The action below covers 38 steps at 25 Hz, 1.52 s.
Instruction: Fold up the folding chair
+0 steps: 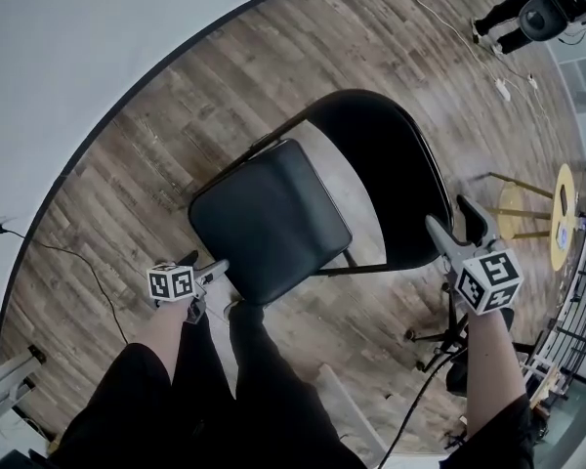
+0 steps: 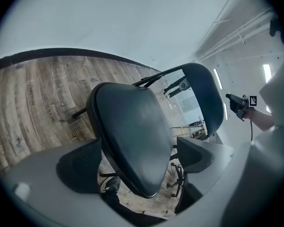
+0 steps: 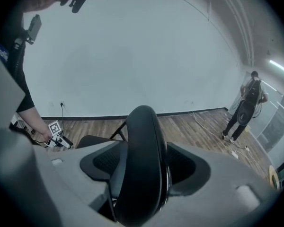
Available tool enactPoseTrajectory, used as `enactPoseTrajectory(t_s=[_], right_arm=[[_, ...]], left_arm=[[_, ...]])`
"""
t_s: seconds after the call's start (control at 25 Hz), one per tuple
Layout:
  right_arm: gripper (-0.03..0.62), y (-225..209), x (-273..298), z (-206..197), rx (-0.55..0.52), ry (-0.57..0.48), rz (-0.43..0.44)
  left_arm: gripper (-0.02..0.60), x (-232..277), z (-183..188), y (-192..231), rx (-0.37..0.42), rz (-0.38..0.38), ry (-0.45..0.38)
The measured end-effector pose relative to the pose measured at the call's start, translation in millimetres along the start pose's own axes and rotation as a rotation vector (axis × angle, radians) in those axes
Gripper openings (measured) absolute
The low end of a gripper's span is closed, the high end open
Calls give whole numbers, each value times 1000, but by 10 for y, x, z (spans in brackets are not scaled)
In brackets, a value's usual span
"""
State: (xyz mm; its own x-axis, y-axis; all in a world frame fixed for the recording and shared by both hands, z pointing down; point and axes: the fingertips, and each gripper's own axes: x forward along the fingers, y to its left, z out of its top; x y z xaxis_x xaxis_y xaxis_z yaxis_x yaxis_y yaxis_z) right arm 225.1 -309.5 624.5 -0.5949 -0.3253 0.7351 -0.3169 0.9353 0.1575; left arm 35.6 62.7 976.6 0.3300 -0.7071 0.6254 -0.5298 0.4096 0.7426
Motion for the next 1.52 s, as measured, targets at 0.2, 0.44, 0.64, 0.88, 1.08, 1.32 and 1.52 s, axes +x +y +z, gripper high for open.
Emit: enactPoseTrajectory(t_s=[0.2, 0.44, 0.64, 0.88, 1.08, 1.32, 1.52], right_arm=[[307, -13, 158, -64, -4, 37, 12], [311, -76, 269, -101, -29, 57, 6], [314, -105, 318, -191, -50, 83, 15], [319, -107, 427, -224, -50, 104, 46], [319, -145, 490, -277, -60, 134, 75], [321, -262, 588, -341, -4, 149, 88], [325, -212, 636, -380, 34, 147, 139]], left_arm=[[495, 117, -99, 189, -26, 12, 1], [497, 264, -157, 335, -78, 6, -21], [502, 427, -232, 404, -83, 18, -18], [509, 566, -220, 470, -136, -20, -44], [509, 673, -231, 524, -146, -42, -46], [509, 813, -210, 446, -186, -107, -69], [506, 911, -218, 434, -216, -138, -86]])
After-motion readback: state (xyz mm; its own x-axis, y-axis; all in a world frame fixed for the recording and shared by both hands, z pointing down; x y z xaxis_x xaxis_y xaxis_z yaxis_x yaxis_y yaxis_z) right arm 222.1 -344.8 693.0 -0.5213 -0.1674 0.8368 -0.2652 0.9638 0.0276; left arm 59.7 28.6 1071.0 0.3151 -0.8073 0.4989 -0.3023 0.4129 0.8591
